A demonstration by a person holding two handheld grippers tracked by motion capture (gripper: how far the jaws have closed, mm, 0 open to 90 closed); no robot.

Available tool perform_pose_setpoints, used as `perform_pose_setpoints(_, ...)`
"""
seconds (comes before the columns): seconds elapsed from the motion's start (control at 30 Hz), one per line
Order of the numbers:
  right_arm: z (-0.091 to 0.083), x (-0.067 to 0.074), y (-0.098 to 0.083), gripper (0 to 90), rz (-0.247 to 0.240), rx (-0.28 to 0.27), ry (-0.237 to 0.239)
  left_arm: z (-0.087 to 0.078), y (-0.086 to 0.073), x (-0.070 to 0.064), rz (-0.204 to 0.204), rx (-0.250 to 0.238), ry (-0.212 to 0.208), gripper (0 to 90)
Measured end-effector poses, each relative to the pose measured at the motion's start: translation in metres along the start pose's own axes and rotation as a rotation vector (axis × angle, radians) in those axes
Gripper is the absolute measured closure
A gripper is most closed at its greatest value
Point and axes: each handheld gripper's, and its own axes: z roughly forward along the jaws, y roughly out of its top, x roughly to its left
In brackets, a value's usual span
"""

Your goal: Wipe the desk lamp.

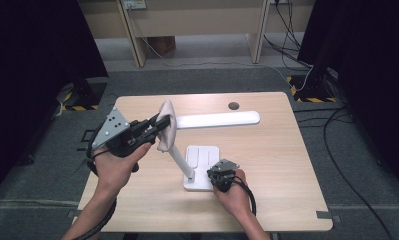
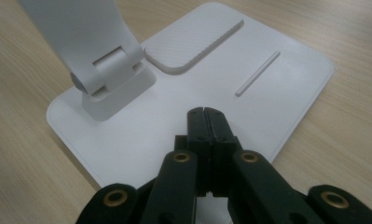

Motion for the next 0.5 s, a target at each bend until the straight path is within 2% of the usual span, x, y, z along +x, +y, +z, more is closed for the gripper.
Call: perform_pose_setpoints(0.5, 0.0001, 0.0, -0.0004, 90.0, -0.003, -0.004, -0.001, 0.0074, 0.0015, -0.0051, 0.005, 0.005, -0.012, 79.2)
